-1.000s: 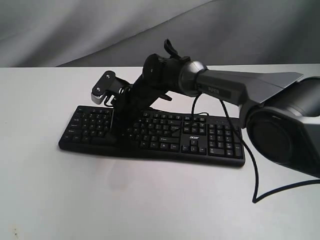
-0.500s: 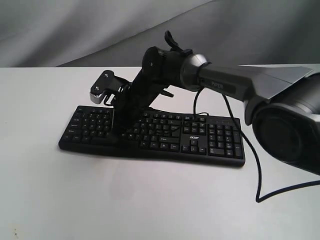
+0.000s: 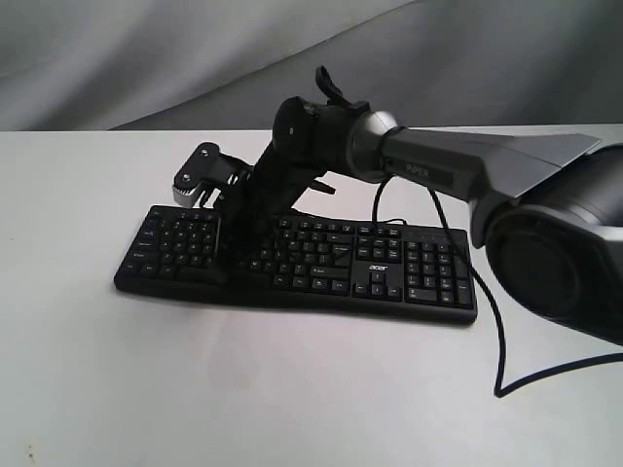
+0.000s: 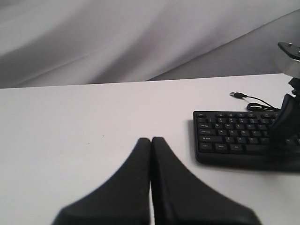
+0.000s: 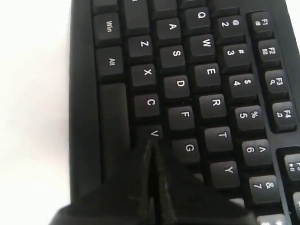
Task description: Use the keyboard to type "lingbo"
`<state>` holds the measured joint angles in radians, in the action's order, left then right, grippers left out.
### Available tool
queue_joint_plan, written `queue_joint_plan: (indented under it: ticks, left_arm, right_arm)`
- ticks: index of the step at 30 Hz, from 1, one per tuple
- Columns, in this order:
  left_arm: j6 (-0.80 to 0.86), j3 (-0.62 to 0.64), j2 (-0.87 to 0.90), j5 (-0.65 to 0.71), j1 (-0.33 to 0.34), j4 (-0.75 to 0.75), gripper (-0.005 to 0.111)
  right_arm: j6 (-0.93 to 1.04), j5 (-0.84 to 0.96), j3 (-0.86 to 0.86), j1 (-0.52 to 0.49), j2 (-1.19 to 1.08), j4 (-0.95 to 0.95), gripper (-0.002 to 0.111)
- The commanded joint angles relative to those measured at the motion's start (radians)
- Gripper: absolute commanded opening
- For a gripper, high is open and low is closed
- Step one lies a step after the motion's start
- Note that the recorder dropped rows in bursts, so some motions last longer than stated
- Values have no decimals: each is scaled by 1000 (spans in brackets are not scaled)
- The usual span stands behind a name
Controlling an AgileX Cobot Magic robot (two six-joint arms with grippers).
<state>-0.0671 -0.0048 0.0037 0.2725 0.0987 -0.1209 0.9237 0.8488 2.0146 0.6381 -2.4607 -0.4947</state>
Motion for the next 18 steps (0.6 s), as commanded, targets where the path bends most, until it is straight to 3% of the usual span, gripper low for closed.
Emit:
queue_joint_plan:
  ticks: [1, 18]
  left_arm:
    - [-2, 5, -4, -7, 1, 4, 1]
    - [-2, 5, -4, -7, 1, 4, 1]
  right_arm:
    - [1, -14, -5, 1, -5, 7, 0]
    - [-8, -11, -5, -1, -12, 33, 0]
